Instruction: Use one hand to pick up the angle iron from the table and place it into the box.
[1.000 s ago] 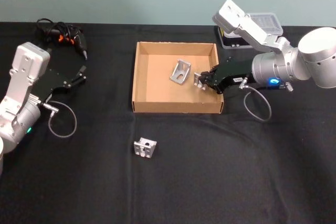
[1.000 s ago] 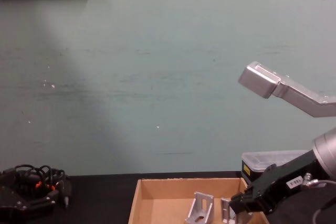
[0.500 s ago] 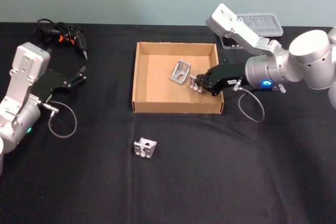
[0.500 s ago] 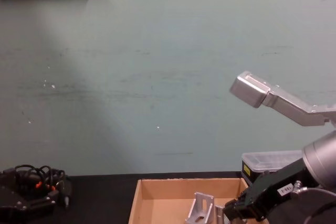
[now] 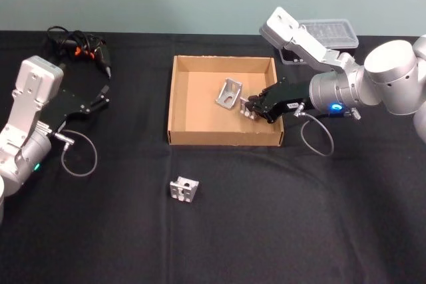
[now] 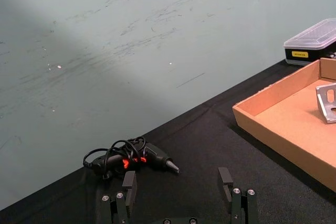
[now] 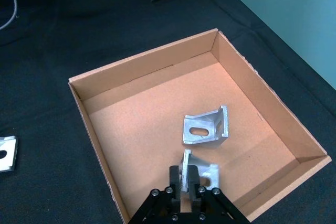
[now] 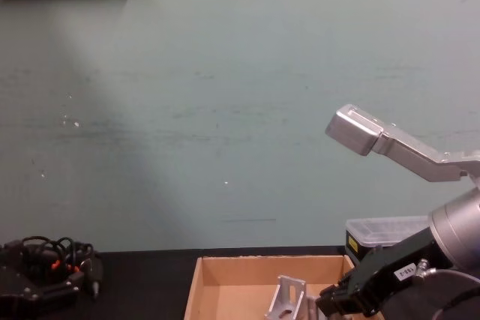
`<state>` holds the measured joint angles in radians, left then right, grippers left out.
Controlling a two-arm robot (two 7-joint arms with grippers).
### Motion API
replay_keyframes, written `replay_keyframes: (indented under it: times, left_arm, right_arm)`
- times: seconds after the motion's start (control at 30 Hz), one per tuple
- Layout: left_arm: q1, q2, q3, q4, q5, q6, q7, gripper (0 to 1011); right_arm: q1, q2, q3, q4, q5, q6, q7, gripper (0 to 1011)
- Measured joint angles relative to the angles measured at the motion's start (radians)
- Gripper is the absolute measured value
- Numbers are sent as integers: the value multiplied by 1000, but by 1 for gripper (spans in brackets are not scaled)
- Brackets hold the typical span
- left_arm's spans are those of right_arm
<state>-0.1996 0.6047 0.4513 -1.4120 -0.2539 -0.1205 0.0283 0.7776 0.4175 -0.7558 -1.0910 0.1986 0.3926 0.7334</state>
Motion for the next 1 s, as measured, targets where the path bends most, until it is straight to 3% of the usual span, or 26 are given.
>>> replay_keyframes:
  times: [1.0]
  left_arm:
    - [0, 0, 0, 0, 0, 0, 0, 1011]
  right_arm:
    - [-2, 3, 0, -5, 3, 2, -1, 978]
